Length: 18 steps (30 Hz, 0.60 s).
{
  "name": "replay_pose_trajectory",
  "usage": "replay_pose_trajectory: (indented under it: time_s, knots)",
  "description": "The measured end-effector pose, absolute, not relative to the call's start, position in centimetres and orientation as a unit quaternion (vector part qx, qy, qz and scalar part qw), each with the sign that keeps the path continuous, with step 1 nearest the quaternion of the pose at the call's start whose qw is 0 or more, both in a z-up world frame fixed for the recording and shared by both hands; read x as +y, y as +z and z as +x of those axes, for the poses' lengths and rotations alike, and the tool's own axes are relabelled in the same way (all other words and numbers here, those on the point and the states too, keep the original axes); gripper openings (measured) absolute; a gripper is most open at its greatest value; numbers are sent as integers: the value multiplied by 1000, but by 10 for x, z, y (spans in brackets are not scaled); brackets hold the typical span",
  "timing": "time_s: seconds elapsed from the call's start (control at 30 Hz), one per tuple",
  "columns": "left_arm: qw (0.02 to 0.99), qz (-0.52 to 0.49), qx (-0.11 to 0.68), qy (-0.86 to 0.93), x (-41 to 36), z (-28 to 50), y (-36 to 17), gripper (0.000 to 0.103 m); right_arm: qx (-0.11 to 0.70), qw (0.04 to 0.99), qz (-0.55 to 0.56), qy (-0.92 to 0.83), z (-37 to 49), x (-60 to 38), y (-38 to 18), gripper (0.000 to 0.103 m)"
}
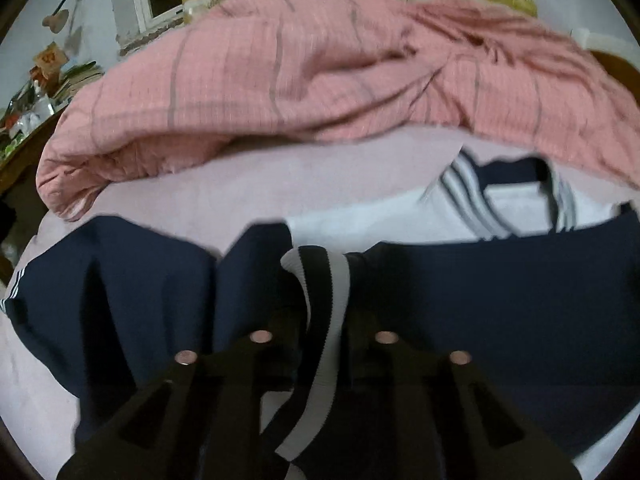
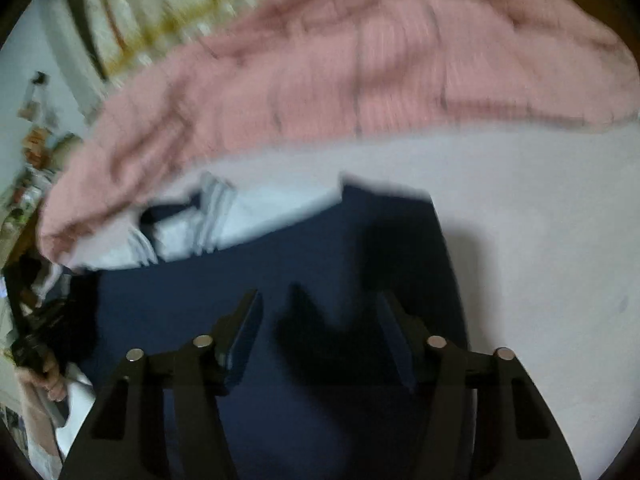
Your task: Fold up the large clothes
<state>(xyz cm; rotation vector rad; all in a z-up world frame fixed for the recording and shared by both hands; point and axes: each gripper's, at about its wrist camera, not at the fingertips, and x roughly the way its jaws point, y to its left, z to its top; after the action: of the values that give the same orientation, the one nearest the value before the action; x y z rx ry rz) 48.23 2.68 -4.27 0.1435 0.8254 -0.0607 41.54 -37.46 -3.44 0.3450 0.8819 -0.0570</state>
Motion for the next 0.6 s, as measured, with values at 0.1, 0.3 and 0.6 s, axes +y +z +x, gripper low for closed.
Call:
replay_pose_trajectory:
  time_s: [0.1,0.3,0.6]
  knots:
    - [910,50,410,-27,36,481,-45,41,442,878,168,-71,421,-384,-53,50]
    - [944,44,327,-33,54,437,4,69,436,880,146,-119,423,-389,-51,50]
    - [963,24,267,24,138,399,51,96,401,890,142,-162,402,-414,-21,50]
